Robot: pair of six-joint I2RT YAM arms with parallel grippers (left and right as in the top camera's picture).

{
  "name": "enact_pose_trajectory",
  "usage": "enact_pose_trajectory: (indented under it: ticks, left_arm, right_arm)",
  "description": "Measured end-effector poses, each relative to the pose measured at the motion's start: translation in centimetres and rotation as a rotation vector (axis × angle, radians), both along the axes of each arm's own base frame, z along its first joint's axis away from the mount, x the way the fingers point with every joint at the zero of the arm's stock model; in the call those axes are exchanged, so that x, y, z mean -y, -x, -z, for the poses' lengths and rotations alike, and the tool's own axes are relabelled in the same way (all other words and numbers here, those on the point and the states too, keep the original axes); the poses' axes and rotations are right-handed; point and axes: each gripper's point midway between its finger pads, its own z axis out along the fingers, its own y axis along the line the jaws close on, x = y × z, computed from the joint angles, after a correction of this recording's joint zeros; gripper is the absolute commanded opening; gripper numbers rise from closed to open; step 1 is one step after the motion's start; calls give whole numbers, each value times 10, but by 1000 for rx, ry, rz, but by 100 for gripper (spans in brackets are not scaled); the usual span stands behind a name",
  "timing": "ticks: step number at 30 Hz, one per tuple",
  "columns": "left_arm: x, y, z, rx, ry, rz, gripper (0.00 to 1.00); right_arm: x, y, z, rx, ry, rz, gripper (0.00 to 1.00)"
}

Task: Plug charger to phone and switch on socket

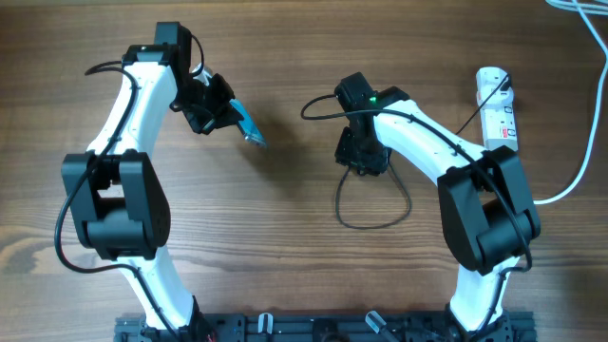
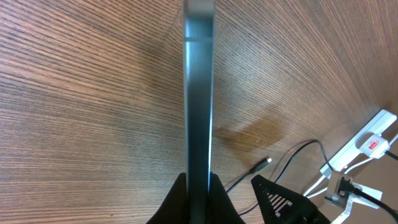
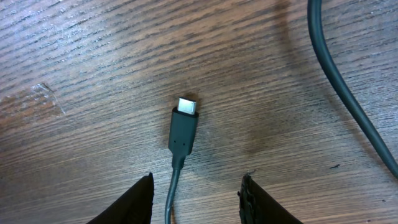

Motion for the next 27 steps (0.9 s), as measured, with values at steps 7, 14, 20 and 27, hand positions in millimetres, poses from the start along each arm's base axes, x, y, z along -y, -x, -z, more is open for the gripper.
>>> enact_pose_trajectory:
  ticks: [7,14,20,27]
  left_arm:
    - [0,0,0,1,0,3,4]
    - [0,0,0,1,0,3,4]
    - [0,0,0,2,0,3,4]
    - [0,0,0,2,0,3,4]
  right_arm:
    - [-4,-7,0,27,-14,29,41]
    - [-3,0,15,26,-15,49,42]
    - [-12,-5,15,63,-21,59,31]
    - [-7,0,16,58,27,91,30]
